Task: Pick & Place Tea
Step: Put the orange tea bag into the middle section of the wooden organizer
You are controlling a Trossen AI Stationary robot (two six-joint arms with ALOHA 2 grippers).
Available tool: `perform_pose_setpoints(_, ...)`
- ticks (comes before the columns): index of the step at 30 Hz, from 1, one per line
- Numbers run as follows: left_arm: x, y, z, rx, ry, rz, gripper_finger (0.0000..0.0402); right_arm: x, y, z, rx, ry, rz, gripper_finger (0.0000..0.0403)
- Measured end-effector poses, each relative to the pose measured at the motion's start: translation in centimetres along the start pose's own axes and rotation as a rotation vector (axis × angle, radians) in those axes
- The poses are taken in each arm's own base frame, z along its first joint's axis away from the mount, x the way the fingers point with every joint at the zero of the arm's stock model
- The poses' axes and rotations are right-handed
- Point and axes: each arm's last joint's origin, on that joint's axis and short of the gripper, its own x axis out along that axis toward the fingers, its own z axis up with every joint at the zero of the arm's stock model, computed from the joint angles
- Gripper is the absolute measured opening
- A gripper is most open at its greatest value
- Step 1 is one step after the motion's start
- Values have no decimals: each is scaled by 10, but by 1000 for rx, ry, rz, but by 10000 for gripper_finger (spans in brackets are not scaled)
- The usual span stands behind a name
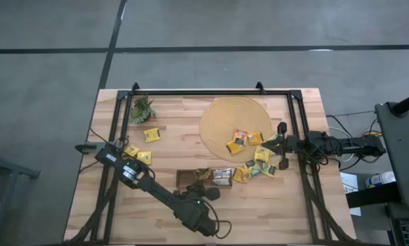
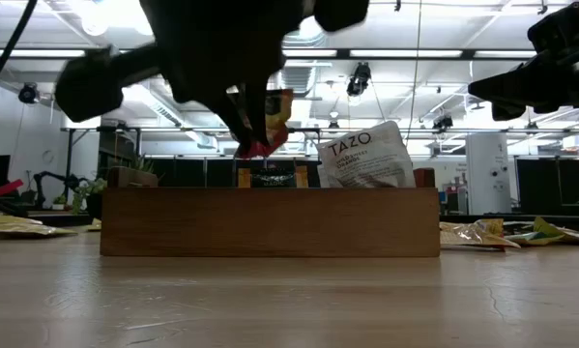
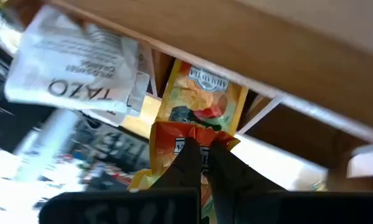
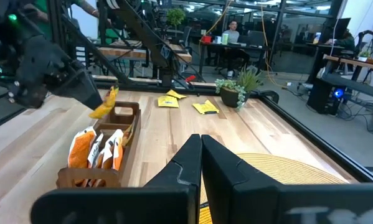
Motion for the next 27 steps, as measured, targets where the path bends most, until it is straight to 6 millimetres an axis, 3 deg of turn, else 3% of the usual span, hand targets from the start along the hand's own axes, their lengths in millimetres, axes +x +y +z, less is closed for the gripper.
perform_pose_setpoints(5,11,-2,3,161,56,47,9,0,0,0,0,0,0,9)
perform_pose_setpoints(17,30,-4,15,358,69,98,9,0,0,0,0,0,0,9)
perform_pose_setpoints(27,45,-4,14,309,85,88,9,0,0,0,0,0,0,9)
